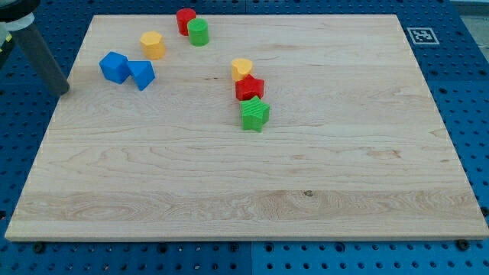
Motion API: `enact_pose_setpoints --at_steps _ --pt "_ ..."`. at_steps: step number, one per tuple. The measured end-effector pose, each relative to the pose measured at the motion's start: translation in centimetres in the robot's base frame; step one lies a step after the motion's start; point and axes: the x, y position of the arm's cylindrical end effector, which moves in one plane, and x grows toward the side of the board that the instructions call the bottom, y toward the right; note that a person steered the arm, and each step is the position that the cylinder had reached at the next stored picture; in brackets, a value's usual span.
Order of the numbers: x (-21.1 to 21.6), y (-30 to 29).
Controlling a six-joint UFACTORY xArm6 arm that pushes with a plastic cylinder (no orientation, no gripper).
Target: Separate the triangle from the cube
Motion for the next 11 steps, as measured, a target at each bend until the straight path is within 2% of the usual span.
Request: enact_pose_setpoints --at_steps 3,4,5,6,8,10,11 --pt "-8.6 3.5" --pt "-6.0 9.9" --pt "0.8 17.7" --pt "4.9 21.8" --pt "4.2 20.5" --pt "7.4 26.6" --pt "6.9 25.3"
